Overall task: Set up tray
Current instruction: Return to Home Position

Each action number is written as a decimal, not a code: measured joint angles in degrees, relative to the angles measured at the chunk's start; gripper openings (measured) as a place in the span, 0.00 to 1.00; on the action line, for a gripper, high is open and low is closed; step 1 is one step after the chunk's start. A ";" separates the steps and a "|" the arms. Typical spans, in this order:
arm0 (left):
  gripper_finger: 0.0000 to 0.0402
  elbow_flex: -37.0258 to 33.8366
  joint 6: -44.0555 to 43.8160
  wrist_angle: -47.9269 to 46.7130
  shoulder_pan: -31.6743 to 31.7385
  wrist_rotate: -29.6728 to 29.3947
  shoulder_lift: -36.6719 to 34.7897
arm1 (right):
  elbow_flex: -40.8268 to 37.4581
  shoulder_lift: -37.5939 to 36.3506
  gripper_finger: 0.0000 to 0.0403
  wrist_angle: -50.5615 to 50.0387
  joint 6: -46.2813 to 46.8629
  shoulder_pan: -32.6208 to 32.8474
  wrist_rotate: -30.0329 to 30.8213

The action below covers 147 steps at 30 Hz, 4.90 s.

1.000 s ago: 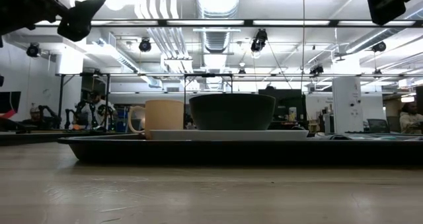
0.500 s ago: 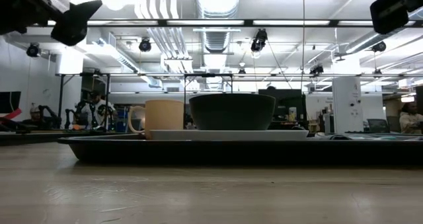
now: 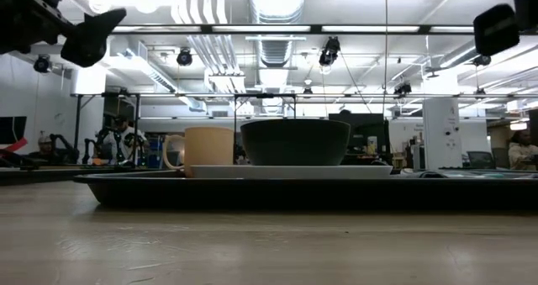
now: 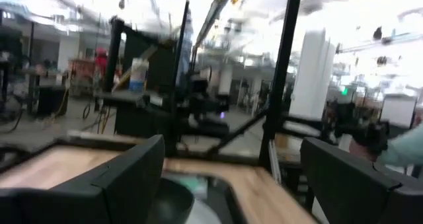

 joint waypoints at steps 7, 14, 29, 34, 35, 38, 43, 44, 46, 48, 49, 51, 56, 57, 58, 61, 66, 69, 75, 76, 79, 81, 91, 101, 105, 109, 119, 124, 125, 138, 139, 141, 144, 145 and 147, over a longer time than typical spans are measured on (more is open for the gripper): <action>0.82 -0.02 -3.59 -6.88 0.00 -0.01 1.13 | -0.63 -0.10 0.13 -5.21 4.07 0.02 2.91; 0.82 -0.02 -6.72 -12.42 0.02 0.02 1.04 | -0.61 1.23 0.13 -6.71 3.45 -0.02 8.83; 0.82 -0.04 -7.78 -12.71 1.91 0.15 11.21 | -0.59 11.80 0.13 -6.58 12.73 -0.26 27.79; 0.82 -0.04 -13.55 -12.62 3.73 0.01 19.27 | -0.59 16.25 0.13 -6.70 18.80 -0.22 29.66; 0.82 -0.04 -13.30 -12.52 3.72 0.03 20.53 | -0.59 17.01 0.13 -6.72 19.23 -0.22 29.65; 0.82 -0.07 -11.99 -11.55 3.80 -0.03 22.93 | -0.57 19.11 0.13 -6.75 21.54 -0.26 29.81; 0.82 -0.07 -10.80 -10.69 3.80 -0.04 23.30 | -0.57 22.31 0.13 -6.76 28.19 -0.22 29.65; 0.82 -0.07 -10.33 -10.40 3.80 -0.03 23.07 | -0.57 22.92 0.13 -6.77 29.46 -0.22 29.54; 0.82 -0.07 -9.52 -10.35 3.80 -0.04 22.74 | -0.57 23.98 0.13 -6.77 32.26 -0.22 29.52; 0.82 -0.07 -8.80 -10.31 3.80 -0.14 22.74 | -0.57 24.91 0.13 -6.77 35.03 -0.22 29.50; 0.82 -0.07 -8.51 -10.29 3.80 -0.42 22.75 | -0.57 25.23 0.13 -6.77 35.81 -0.22 29.50; 0.82 -0.07 -8.22 -10.22 3.80 -1.89 22.87 | -0.57 25.67 0.13 -6.77 35.72 -0.22 29.50; 0.82 -0.07 -8.20 -10.18 3.85 -6.96 22.87 | -0.57 25.92 0.13 -6.75 34.67 -0.22 29.50; 0.82 -0.07 -8.20 -10.18 3.85 -7.80 22.87 | -0.57 25.92 0.13 -6.76 34.85 -0.22 29.50; 0.82 -0.07 -8.20 -10.16 3.85 -8.30 22.87 | -0.57 25.91 0.13 -6.75 35.20 -0.22 29.50; 0.82 -0.07 -8.20 -10.18 3.85 -8.62 22.87 | -0.57 25.89 0.13 -6.75 35.29 -0.22 29.50; 0.82 0.00 -8.20 -10.18 3.82 -8.61 22.85 | -0.57 25.89 0.13 -6.75 35.29 -0.22 29.50; 0.82 0.00 -8.20 -10.18 3.82 -8.61 22.87 | -0.57 25.89 0.13 -6.75 35.29 -0.22 29.50; 0.82 0.00 -8.20 -10.16 3.82 -8.61 22.87 | -0.57 25.89 0.13 -6.74 35.30 -0.22 29.50; 0.82 0.00 -8.20 -10.17 3.82 -8.61 22.87 | -0.57 25.89 0.13 -6.74 35.29 -0.22 29.50; 0.82 0.00 -8.20 -10.16 3.82 -8.61 22.87 | -0.57 25.89 0.13 -6.72 35.31 -0.22 29.50; 0.82 0.00 -8.22 -10.18 3.82 -8.61 22.87 | -0.57 25.89 0.13 -6.72 35.29 -0.22 29.50; 0.82 0.00 -8.22 -10.18 3.82 -8.61 22.87 | -0.57 25.89 0.13 -6.72 35.29 -0.22 29.50; 0.82 0.00 -8.22 -10.17 3.81 -8.59 22.87 | -0.57 25.89 0.13 -6.72 35.29 -0.22 29.50; 0.82 0.00 -8.22 -10.17 3.80 -8.59 22.87 | -0.57 25.89 0.13 -6.72 35.29 -0.23 29.50; 0.82 0.01 -8.22 -10.16 3.82 -8.59 22.87 | -0.57 25.89 0.13 -6.72 35.29 -0.24 29.49; 0.82 0.02 -8.22 -10.18 3.80 -8.59 22.87 | -0.57 25.89 0.13 -6.72 35.29 -0.24 29.49; 0.82 0.02 -8.22 -10.18 3.80 -8.59 22.89 | -0.57 25.89 0.13 -6.72 35.29 -0.22 29.48; 0.82 0.02 -8.22 -10.16 3.80 -8.59 22.88 | -0.57 25.89 0.13 -6.71 35.29 -0.24 29.49; 0.82 0.02 -8.22 -10.15 3.80 -8.59 22.90 | -0.57 25.88 0.13 -6.71 35.29 -0.23 29.48; 0.82 0.02 -8.24 -10.17 3.80 -8.59 22.88 | -0.57 25.88 0.13 -6.71 35.29 -0.24 29.48; 0.82 0.02 -8.22 -10.16 3.80 -8.59 22.90 | -0.57 25.87 0.13 -6.72 35.30 -0.24 29.48; 0.82 0.02 -8.22 -10.16 3.80 -8.58 22.88 | -0.57 25.87 0.13 -6.72 35.29 -0.24 29.48; 0.82 0.02 -8.23 -10.18 3.80 -8.59 22.90 | -0.57 25.87 0.13 -6.72 35.29 -0.24 29.48; 0.82 0.02 -8.22 -10.16 3.80 -8.59 22.90 | -0.57 25.88 0.13 -6.71 35.29 -0.23 29.48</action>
